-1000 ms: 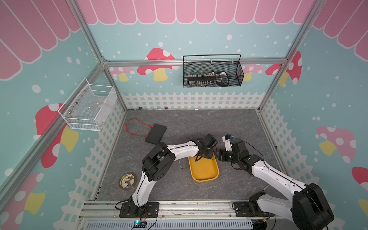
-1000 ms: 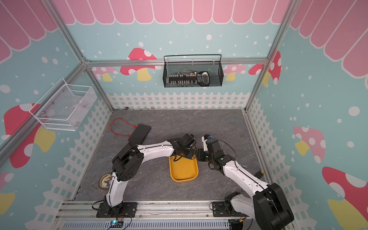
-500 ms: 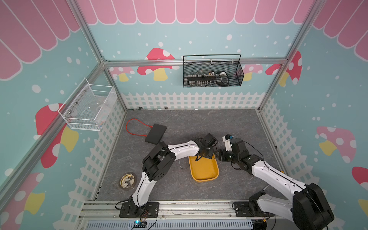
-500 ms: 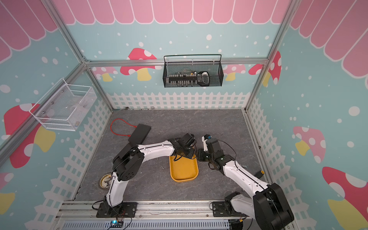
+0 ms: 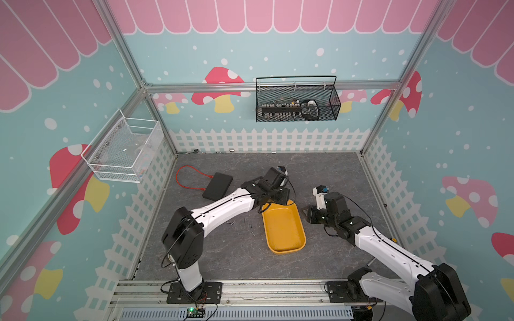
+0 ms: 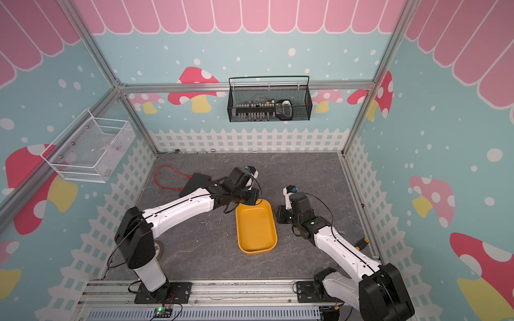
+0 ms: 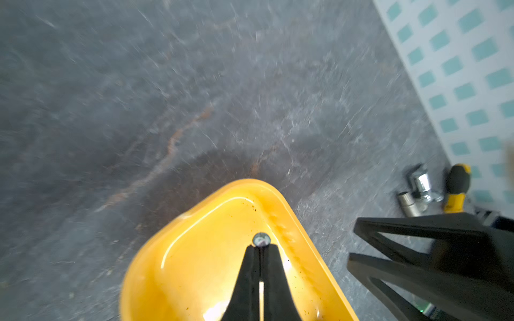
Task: Take out the screws from the storage box
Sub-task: Place the screw at the center of the board.
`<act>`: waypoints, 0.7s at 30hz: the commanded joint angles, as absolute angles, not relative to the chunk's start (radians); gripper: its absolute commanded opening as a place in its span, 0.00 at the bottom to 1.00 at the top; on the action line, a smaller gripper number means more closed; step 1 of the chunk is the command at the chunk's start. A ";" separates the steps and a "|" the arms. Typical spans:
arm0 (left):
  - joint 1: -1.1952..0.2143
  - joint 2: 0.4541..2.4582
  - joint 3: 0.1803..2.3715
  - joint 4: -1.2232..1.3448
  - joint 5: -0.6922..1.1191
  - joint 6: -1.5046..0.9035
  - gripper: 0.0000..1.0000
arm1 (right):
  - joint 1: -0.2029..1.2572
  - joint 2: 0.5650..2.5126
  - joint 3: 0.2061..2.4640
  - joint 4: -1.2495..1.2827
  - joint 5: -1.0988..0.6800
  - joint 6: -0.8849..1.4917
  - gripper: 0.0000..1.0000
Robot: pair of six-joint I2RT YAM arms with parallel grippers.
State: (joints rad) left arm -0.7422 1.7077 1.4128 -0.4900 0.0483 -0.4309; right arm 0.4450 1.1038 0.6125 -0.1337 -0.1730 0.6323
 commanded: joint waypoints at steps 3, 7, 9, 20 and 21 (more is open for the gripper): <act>-0.571 1.581 1.237 -0.469 0.024 -0.432 0.00 | 0.442 1.105 0.641 -0.122 -0.174 0.606 0.39; -0.496 1.564 1.126 -0.433 0.045 -0.423 0.00 | 0.443 1.116 0.640 -0.118 -0.179 0.600 0.39; -0.487 1.578 1.067 -0.403 0.061 -0.429 0.00 | 0.443 1.122 0.638 -0.115 -0.183 0.600 0.39; -0.483 1.675 0.951 -0.324 0.098 -0.438 0.00 | 0.443 1.156 0.654 -0.130 -0.177 0.554 0.39; -0.483 1.687 0.947 -0.323 0.095 -0.442 0.00 | 0.443 1.162 0.652 -0.130 -0.180 0.554 0.39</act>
State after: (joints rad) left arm -0.4828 1.6562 0.9520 -0.3569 0.0830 -0.4393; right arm 0.4450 1.1492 0.6262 -0.1272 -0.1761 0.5777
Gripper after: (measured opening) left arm 0.050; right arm 0.391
